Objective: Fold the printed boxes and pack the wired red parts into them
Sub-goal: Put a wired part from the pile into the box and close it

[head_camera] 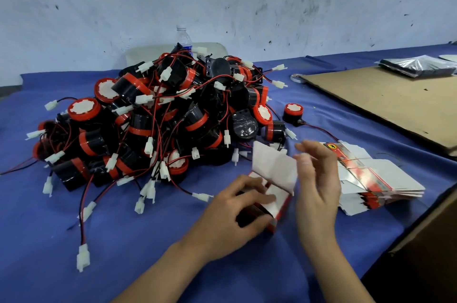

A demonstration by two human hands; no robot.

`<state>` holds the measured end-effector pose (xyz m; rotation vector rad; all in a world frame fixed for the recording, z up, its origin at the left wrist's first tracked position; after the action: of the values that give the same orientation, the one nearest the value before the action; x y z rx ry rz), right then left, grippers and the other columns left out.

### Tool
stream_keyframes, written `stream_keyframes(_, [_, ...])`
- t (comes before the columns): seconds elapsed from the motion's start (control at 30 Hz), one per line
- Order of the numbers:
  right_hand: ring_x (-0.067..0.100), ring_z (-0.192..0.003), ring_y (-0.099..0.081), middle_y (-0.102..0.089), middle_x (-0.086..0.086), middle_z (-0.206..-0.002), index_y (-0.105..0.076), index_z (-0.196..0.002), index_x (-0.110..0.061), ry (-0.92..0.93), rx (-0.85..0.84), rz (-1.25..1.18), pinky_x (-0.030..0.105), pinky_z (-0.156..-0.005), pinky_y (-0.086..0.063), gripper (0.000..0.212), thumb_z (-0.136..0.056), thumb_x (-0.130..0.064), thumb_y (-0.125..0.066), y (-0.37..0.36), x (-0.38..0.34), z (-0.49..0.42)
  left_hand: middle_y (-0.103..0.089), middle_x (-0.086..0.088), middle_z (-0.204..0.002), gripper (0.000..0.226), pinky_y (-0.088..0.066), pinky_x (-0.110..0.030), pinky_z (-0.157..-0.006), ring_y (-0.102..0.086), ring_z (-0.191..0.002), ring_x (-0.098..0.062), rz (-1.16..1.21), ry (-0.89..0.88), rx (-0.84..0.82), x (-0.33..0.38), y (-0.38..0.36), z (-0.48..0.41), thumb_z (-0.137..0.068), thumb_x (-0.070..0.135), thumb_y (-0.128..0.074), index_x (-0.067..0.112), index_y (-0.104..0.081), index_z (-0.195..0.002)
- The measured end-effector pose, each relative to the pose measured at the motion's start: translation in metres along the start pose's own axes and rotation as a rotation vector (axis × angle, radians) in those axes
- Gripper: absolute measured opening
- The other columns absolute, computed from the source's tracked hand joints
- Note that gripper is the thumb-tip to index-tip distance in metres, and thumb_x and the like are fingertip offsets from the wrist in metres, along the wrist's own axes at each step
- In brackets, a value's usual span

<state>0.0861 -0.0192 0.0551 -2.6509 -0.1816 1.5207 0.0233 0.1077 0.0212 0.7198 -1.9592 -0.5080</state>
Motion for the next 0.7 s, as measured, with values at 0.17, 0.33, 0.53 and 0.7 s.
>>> stream_keyframes(0.17, [0.003,-0.071,-0.066,-0.074,-0.006,-0.077,-0.077,-0.088,-0.035,-0.182,-0.304,0.012,0.012,-0.064,-0.048,0.031,-0.098,-0.028,-0.049,-0.027,0.011,0.0,-0.052,0.006,-0.123,0.033,-0.039,-0.018,-0.1,-0.05,-0.119,-0.003,0.06,-0.036,-0.056,0.004,-0.009,0.001,-0.08,0.03,-0.078,0.015,-0.069,-0.108])
stream_keyframes(0.33, [-0.007,-0.078,-0.064,-0.068,-0.031,-0.077,-0.069,-0.099,-0.041,-0.046,-0.347,0.287,0.003,-0.065,-0.043,0.03,-0.092,-0.013,-0.058,-0.028,0.008,0.0,-0.052,0.005,-0.122,0.028,-0.042,-0.021,-0.098,-0.053,-0.114,-0.006,0.034,-0.028,-0.037,0.005,-0.009,-0.001,-0.082,0.024,-0.076,0.014,-0.069,-0.107])
stream_keyframes(0.53, [-0.005,-0.075,-0.065,-0.072,-0.022,-0.093,-0.059,-0.109,-0.052,0.083,-0.492,0.428,0.015,-0.091,-0.046,0.04,-0.094,-0.015,-0.06,-0.038,0.01,0.016,-0.059,0.004,-0.11,0.023,-0.046,-0.038,-0.095,-0.055,-0.107,-0.014,-0.094,-0.053,0.079,0.009,0.001,-0.001,-0.084,0.034,-0.069,0.013,-0.069,-0.092])
stream_keyframes(0.7, [-0.015,-0.111,-0.053,-0.059,-0.03,-0.114,-0.063,-0.113,-0.039,0.153,-0.549,0.449,0.019,-0.118,-0.008,0.031,-0.088,-0.023,-0.055,-0.041,0.012,0.026,-0.048,0.014,-0.091,0.022,-0.043,-0.012,-0.076,-0.053,-0.083,-0.002,-0.064,0.039,0.323,-0.005,0.027,0.006,-0.076,0.031,-0.075,0.018,-0.057,-0.075])
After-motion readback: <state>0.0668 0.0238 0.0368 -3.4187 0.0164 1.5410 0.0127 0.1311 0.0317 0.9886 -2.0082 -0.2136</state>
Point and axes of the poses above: each hand's wrist, its own z-axis away from the middle knuckle, its own y-axis out of the back of the hand, x = y × z, the point moved 10 cm from there along -z, towards the middle knuckle
